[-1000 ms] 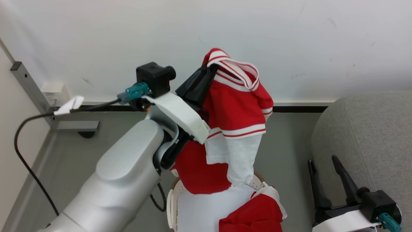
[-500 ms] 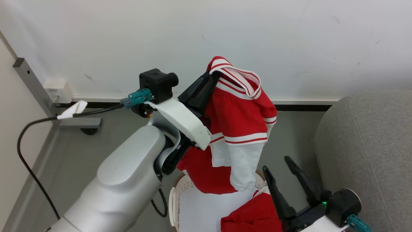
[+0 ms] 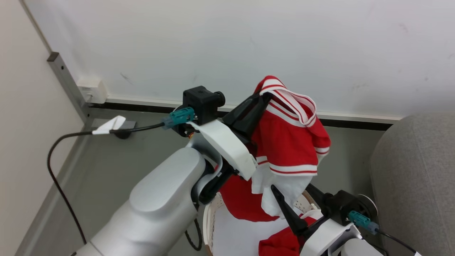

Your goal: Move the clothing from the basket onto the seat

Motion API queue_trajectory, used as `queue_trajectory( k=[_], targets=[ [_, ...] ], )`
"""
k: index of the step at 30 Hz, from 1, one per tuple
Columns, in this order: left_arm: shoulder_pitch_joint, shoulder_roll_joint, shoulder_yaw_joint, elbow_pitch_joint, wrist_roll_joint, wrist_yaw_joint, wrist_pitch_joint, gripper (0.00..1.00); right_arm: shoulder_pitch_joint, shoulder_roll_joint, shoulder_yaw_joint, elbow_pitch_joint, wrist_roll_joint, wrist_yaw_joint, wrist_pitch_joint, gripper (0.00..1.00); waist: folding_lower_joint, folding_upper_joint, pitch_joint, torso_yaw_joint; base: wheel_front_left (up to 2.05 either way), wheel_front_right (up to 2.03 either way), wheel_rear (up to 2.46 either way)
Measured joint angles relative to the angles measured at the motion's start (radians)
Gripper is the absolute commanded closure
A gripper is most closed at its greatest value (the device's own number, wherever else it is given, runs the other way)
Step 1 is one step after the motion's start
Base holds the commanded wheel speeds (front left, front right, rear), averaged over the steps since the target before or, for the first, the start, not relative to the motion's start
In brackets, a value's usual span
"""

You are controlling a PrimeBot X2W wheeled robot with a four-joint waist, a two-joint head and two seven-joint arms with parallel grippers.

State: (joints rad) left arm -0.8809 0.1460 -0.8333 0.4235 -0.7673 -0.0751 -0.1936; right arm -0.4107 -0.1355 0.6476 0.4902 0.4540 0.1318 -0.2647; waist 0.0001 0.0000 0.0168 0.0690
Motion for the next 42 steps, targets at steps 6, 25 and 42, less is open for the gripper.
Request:
queue_trajectory(
  k=[6,25,42],
  targets=[
    [0.004,-0.023,-0.036,-0.019,-0.006,-0.012,0.02,1.0,-0.061,0.009,0.047,0.127,0.054,0.0,0.0,0.0,0.0,0.0,-0.008,0.054,0.0,0.0,0.0],
    [0.049,0.003,-0.046,-0.014,-0.026,-0.001,0.026,1.0,-0.013,0.012,-0.138,0.06,0.057,0.0,0.0,1.0,0.0,0.0,-0.014,0.079,0.0,0.0,0.0],
    [0.136,0.067,-0.081,-0.093,-0.024,-0.014,-0.019,0.0,0.073,-0.032,-0.401,-0.195,-0.052,0.0,0.001,1.0,-0.0001,0.0,0.018,-0.057,0.0,0.0,0.0]
  ],
)
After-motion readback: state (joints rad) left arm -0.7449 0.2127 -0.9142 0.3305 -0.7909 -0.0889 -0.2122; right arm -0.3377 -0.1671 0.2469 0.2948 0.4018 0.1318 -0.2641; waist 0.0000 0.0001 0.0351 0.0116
